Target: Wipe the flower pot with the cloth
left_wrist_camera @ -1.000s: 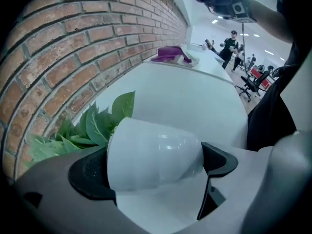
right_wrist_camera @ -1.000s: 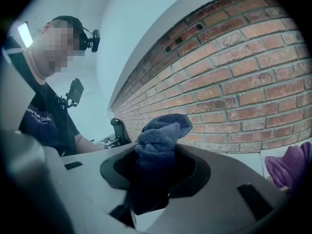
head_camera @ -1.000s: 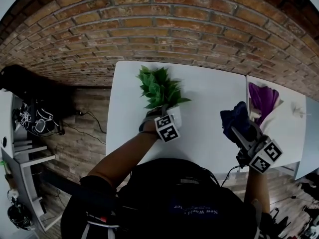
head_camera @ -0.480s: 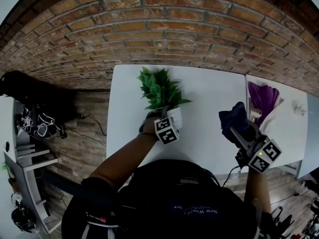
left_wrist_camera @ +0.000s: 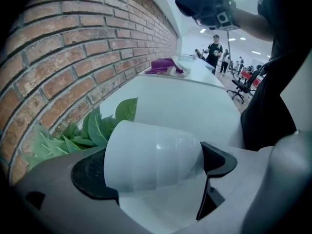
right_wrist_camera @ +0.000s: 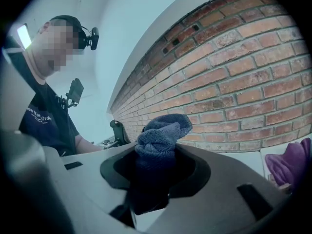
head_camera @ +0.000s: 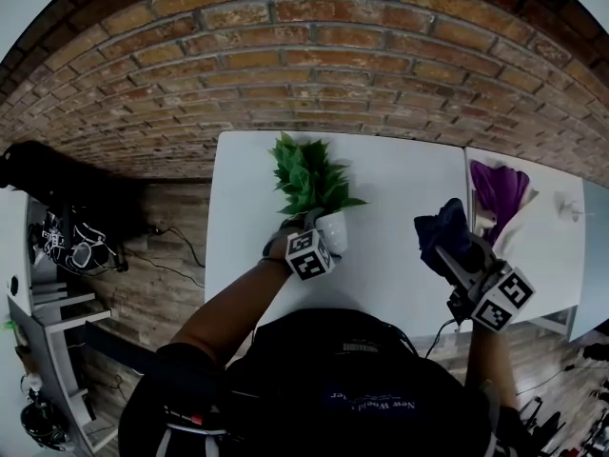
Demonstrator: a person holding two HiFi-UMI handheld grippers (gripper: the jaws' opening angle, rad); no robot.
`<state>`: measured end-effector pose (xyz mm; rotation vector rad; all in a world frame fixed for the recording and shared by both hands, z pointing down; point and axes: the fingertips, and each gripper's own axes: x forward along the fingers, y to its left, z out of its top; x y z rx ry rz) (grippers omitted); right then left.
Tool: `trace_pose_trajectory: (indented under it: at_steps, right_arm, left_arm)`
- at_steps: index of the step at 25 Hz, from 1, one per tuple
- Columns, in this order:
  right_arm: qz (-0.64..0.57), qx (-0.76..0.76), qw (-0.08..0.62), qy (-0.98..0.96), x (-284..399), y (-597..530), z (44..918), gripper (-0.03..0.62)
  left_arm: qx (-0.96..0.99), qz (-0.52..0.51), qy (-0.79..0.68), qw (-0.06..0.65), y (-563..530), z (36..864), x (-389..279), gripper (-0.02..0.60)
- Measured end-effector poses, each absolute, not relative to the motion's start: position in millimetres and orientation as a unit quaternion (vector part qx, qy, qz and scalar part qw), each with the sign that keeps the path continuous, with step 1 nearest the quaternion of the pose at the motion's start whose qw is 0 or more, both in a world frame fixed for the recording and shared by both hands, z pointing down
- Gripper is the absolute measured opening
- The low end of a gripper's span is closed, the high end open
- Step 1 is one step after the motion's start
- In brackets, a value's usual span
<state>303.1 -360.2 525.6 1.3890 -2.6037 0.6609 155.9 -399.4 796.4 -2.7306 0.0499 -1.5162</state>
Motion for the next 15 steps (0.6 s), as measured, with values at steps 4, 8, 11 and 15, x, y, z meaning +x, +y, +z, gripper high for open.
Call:
trace_pose_trajectory:
  at_steps: [4, 8, 11, 15]
  right_arm:
    - [0.213, 0.454, 0.054, -0.864, 298, -361, 520, 0.133]
    - [0.199, 0.441, 0.046, -0.874, 283, -367, 510, 0.133]
    - [0.18, 0.428, 0.036, -0.885, 268, -372, 495, 0.133]
    - [0.147, 0.406, 0.026, -0.902, 242, -377, 467, 0.133]
  left_arm:
    - [-0.9, -0.435, 0.025, 0.004, -402, 758, 150, 0.543]
    - [-0.922, -0.385, 0.046, 0.018, -411, 700, 138, 0.541]
    - [-0.931, -0.357, 0.059, 0.05, -416, 653, 129, 0.541]
    - [-0.939, -0.323, 0.074, 0.092, -415, 590, 115, 0.541]
